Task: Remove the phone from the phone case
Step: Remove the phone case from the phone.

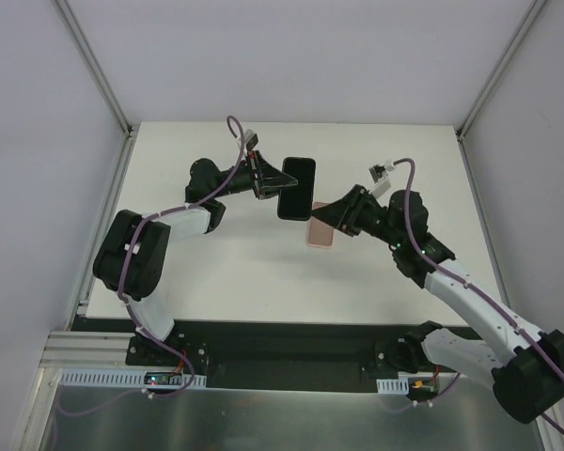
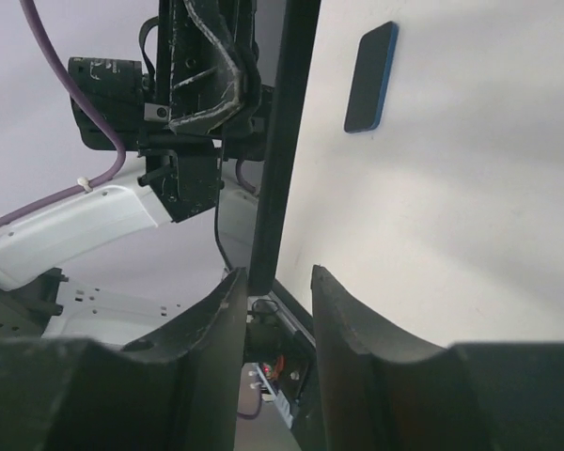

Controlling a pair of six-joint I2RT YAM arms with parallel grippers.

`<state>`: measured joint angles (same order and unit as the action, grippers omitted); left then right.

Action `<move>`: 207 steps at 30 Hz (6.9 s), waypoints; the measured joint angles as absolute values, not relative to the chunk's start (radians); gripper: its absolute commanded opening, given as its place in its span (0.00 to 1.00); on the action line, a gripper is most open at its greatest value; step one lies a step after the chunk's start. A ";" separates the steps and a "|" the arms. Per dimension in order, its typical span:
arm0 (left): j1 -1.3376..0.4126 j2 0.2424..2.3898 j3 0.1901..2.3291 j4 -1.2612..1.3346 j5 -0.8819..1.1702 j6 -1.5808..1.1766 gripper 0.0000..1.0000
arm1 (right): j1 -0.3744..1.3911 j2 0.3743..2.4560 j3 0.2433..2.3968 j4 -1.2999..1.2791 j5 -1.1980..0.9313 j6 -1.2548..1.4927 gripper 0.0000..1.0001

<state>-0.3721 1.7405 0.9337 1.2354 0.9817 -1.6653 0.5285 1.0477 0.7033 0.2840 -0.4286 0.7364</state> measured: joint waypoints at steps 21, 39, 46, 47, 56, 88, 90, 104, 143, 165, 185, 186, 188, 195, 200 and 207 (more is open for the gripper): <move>-0.372 1.684 0.933 1.159 0.958 -1.584 0.00 | 0.709 0.994 0.949 -0.139 -0.137 0.430 0.37; -0.372 1.673 0.933 1.100 0.951 -1.540 0.00 | 0.783 1.150 1.137 -0.368 0.127 0.398 0.30; -0.372 1.673 0.933 1.079 0.933 -1.520 0.00 | 0.815 1.191 1.182 -0.421 0.218 0.390 0.29; -0.372 1.673 0.933 1.074 0.932 -1.516 0.00 | 0.819 1.200 1.188 -0.426 0.230 0.390 0.29; -0.371 1.673 0.926 1.048 0.913 -1.482 0.00 | 0.830 1.251 1.200 -0.443 0.303 0.394 0.27; -0.306 1.673 0.834 1.079 0.881 -1.513 0.00 | 0.683 1.234 0.878 0.047 -0.050 0.535 0.37; -0.307 1.673 0.832 1.086 0.883 -1.534 0.00 | 0.664 1.205 0.825 0.119 -0.099 0.556 0.43; -0.306 1.636 0.833 1.209 0.875 -1.702 0.00 | 0.630 1.143 0.749 0.357 -0.305 0.698 0.56; -0.292 1.625 0.849 1.226 0.780 -1.782 0.00 | 0.599 1.243 0.714 0.729 -0.392 0.905 0.34; -0.292 1.623 0.849 1.227 0.780 -1.791 0.00 | 0.590 1.260 0.733 0.774 -0.398 0.924 0.35; -0.280 1.615 0.849 1.250 0.774 -1.810 0.00 | 0.590 1.296 0.763 0.791 -0.398 0.949 0.01; -0.280 1.619 0.849 1.256 0.774 -1.819 0.00 | 0.590 1.296 0.763 0.798 -0.400 0.948 0.01; -0.280 1.635 0.849 1.278 0.773 -1.844 0.00 | 0.590 1.296 0.763 0.810 -0.403 0.939 0.01; -0.280 1.736 0.848 1.335 0.774 -1.934 0.00 | 0.593 1.319 0.763 0.815 -0.406 0.910 0.01; -0.273 1.755 0.847 1.352 0.774 -1.954 0.00 | 0.595 1.372 0.784 0.873 -0.422 0.912 0.01; -0.247 1.755 0.848 1.381 0.756 -1.991 0.00 | 0.595 1.464 0.847 0.975 -0.472 0.933 0.01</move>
<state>-0.2474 1.7546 0.8478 1.3811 0.7563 -1.9907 0.5953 1.4639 0.8474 0.9749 -0.4717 0.9329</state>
